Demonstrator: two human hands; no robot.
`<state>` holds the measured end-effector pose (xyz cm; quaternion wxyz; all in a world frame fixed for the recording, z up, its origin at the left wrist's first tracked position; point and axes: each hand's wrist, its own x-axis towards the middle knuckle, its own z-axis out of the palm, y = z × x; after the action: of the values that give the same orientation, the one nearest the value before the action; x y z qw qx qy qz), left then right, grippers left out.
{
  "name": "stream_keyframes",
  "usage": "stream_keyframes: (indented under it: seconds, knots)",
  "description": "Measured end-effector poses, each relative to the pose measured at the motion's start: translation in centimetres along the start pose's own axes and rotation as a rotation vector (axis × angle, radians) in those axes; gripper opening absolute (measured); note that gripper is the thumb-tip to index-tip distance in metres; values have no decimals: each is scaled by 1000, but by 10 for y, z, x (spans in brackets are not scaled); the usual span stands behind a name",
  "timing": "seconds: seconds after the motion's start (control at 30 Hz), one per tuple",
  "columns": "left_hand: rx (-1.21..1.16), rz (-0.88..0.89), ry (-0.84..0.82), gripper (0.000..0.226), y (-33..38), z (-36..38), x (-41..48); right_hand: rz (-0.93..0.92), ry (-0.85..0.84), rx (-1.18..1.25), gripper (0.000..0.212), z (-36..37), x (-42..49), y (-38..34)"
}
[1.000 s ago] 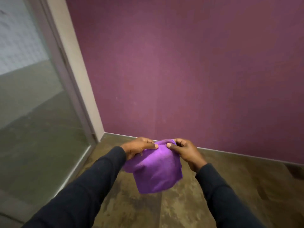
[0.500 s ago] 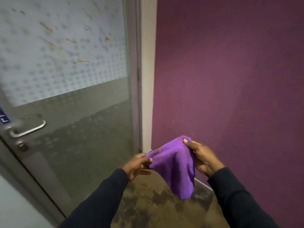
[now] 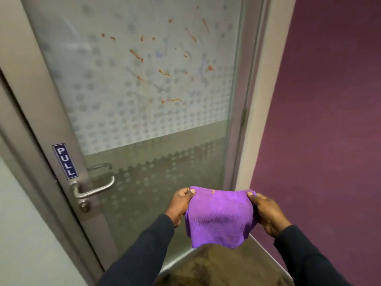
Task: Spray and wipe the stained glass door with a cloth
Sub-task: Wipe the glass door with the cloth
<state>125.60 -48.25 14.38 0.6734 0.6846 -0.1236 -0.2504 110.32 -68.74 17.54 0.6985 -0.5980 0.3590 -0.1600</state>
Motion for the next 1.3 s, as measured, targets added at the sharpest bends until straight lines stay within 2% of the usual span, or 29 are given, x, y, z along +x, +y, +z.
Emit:
stream_keyframes:
  seconds: [0.2, 0.27, 0.33, 0.4, 0.47, 0.53, 0.6, 0.63, 0.7, 0.83, 0.9, 1.0, 1.2, 1.3]
  knots:
    - [-70, -3, 144, 27, 12, -39, 28, -74, -105, -286, 25, 58, 74, -10]
    - [-111, -18, 200, 24, 14, -44, 34, -189, -85, -420, 23, 76, 91, -17]
    - [-136, -47, 254, 22, 17, -43, 40, -325, -106, -579, 34, 93, 99, -24]
    - [-168, -64, 291, 18, 22, -34, 45, -378, -302, -609, 43, 110, 98, -26]
    - [-218, -55, 325, 14, 27, -22, 51, -367, -624, -607, 48, 123, 90, -25]
    - [-272, -47, 388, 14, 31, -11, 56, -425, -831, -690, 74, 132, 87, -17]
    - [-331, -22, 489, 15, 31, -5, 61, -535, -807, -805, 111, 139, 94, -7]
    - [-350, -7, 544, 16, 29, -3, 63, -572, -760, -845, 118, 141, 100, -4]
    - [-385, 20, 639, 19, 28, 0, 64, -621, -668, -907, 106, 146, 114, -1]
    - [-376, 29, 787, 20, 25, 4, 60, -771, -495, -1082, 38, 146, 136, -3]
    - [-226, 37, 899, 24, 22, -2, 59, -772, -475, -1074, 20, 145, 145, -8]
    - [-125, 100, 959, 24, 19, -16, 56, -760, -451, -1045, 18, 147, 154, -15]
    - [-114, 138, 883, 25, 25, -39, 48, -796, -426, -1031, 9, 159, 163, -32]
    - [-81, 193, 839, 22, 37, -51, 44, -910, -355, -1014, 12, 170, 159, -46]
